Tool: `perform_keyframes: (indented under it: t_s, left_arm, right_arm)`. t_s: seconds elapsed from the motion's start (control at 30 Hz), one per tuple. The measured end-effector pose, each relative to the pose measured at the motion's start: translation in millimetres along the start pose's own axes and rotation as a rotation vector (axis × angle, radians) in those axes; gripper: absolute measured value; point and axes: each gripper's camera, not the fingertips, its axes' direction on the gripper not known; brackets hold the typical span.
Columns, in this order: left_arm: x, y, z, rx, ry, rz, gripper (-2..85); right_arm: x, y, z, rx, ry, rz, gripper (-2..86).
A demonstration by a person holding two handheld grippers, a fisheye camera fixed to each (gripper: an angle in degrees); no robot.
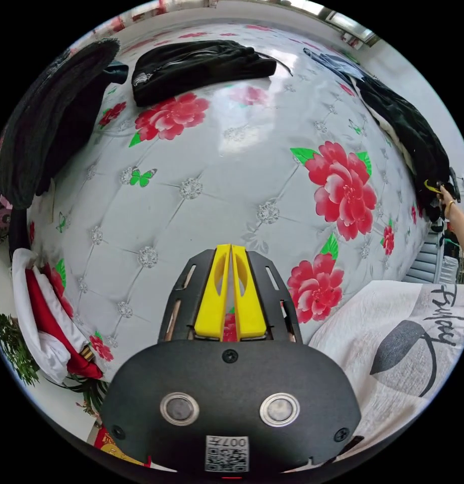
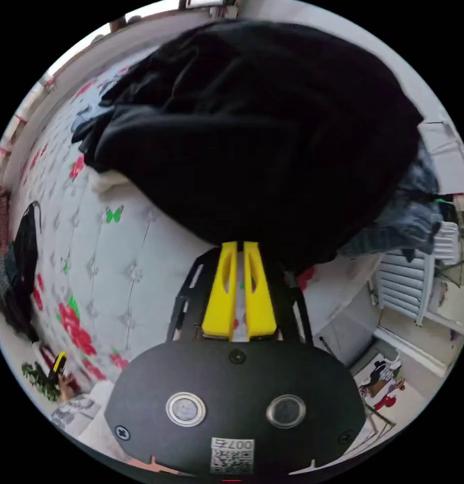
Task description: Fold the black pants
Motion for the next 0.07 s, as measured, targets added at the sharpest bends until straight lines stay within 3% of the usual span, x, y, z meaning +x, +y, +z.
perform_keyframes:
  t_s: [0.07]
  left_arm:
    - [13,-2,-5,0.001,0.032,0.034,-1.0]
  right_arm:
    - [-26,18,35,-0.052,-0.054,-0.086,1.1]
